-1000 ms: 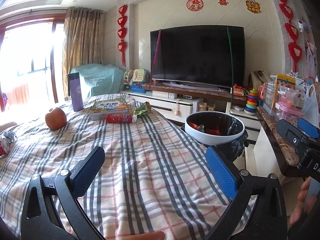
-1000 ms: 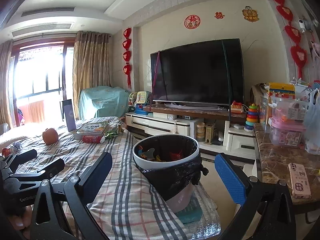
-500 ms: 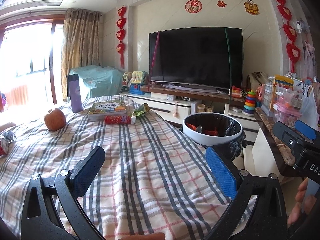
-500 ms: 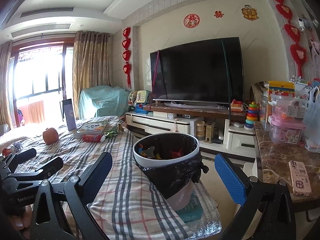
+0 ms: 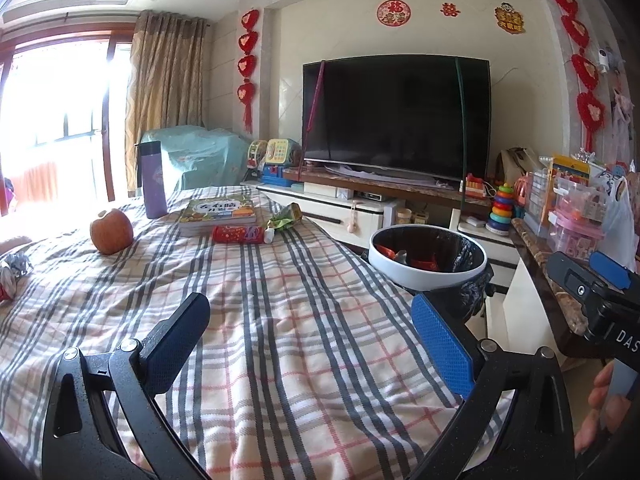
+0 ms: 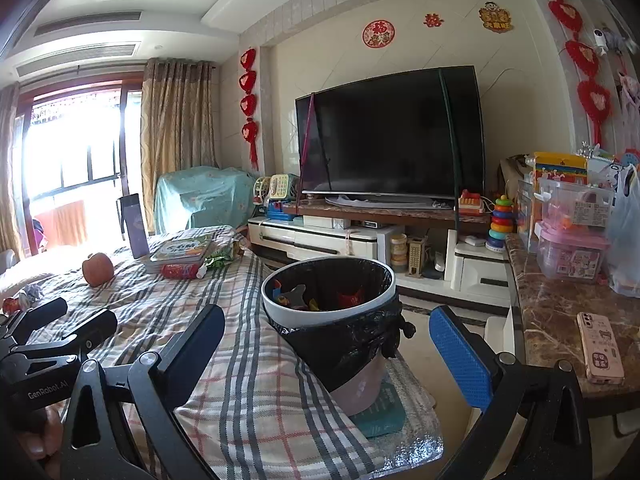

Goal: Collect trash

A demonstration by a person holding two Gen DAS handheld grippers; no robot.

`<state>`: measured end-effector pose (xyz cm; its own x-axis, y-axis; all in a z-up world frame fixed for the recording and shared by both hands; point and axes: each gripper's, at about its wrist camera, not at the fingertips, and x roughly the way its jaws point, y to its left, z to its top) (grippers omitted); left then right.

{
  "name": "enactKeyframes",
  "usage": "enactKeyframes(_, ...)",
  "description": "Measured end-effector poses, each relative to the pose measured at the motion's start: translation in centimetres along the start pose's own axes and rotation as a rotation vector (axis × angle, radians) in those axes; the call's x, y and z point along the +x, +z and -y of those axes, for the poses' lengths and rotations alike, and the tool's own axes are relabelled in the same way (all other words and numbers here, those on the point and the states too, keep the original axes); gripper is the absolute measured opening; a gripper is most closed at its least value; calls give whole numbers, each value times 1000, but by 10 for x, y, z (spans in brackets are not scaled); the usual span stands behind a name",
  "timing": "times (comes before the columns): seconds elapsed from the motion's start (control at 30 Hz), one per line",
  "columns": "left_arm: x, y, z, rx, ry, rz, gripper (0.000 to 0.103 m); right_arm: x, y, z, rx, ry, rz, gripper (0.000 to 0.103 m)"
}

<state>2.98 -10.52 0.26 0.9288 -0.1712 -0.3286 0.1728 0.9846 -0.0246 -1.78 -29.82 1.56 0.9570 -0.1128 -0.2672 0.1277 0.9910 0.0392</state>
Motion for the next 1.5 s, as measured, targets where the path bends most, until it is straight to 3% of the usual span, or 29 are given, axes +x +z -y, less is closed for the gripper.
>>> enactKeyframes(1.5, 1, -4, 2, 12, -11, -1, 103, 2, -2, 2, 15, 11, -12, 103)
